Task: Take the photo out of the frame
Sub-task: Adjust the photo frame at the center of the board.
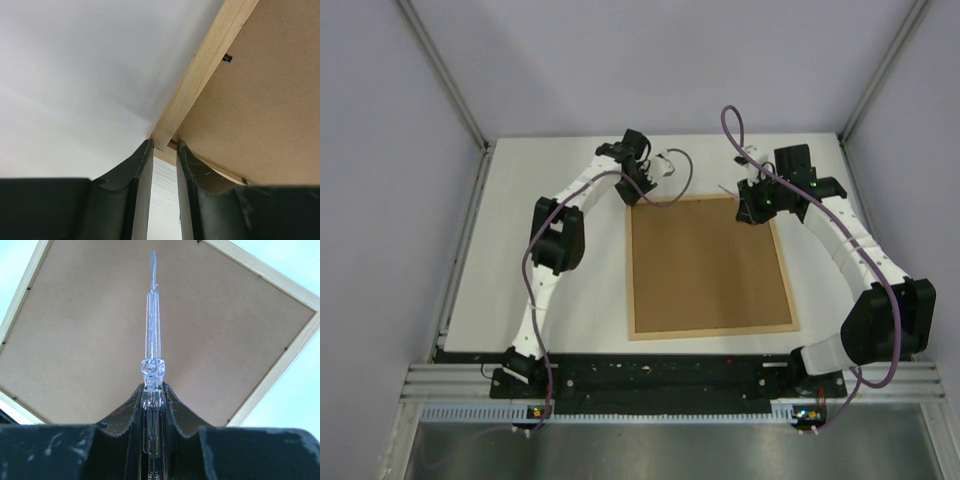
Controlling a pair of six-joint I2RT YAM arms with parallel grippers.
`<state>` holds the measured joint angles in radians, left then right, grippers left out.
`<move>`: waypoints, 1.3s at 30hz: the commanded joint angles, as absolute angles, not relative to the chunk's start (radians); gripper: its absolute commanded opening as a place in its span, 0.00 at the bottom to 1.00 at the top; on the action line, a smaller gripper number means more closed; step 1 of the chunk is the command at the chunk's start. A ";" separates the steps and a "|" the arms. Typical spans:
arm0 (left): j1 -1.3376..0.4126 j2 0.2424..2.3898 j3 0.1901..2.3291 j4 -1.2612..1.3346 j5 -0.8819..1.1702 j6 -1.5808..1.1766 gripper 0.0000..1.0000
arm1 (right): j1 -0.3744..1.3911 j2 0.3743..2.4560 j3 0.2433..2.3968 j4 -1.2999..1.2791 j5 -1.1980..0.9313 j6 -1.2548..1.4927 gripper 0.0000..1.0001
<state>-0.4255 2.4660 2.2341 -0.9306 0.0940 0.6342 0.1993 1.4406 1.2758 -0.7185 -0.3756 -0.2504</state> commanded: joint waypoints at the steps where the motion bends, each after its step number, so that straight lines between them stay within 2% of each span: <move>1: -0.405 2.540 2.172 -1.134 0.063 0.542 0.27 | 0.187 1.414 1.307 -0.699 -0.406 -0.233 0.00; 4: -0.394 2.539 2.177 -1.140 0.025 0.389 0.26 | 0.187 1.446 1.322 -0.704 -0.422 -0.218 0.00; 8: -0.394 2.504 2.158 -1.192 0.051 0.327 0.27 | 0.187 1.485 1.342 -0.718 -0.439 -0.212 0.00; 14: -0.394 2.287 1.953 -0.873 0.046 0.489 0.38 | 0.189 1.476 1.338 -0.718 -0.448 -0.210 0.00; 22: -0.399 2.419 2.218 -1.038 0.175 0.679 0.41 | 0.187 1.468 1.330 -0.718 -0.440 -0.209 0.00; 35: -0.429 2.510 2.296 -1.131 0.235 0.785 0.44 | 0.187 1.474 1.327 -0.716 -0.436 -0.213 0.00; 39: -0.431 2.540 2.298 -1.132 0.204 0.770 0.40 | 0.187 1.477 1.330 -0.716 -0.437 -0.212 0.00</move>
<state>-0.4252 2.4821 2.2818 -1.0889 0.2012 0.7628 0.1993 1.4879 1.2922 -0.7300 -0.4240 -0.2142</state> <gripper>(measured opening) 0.424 0.149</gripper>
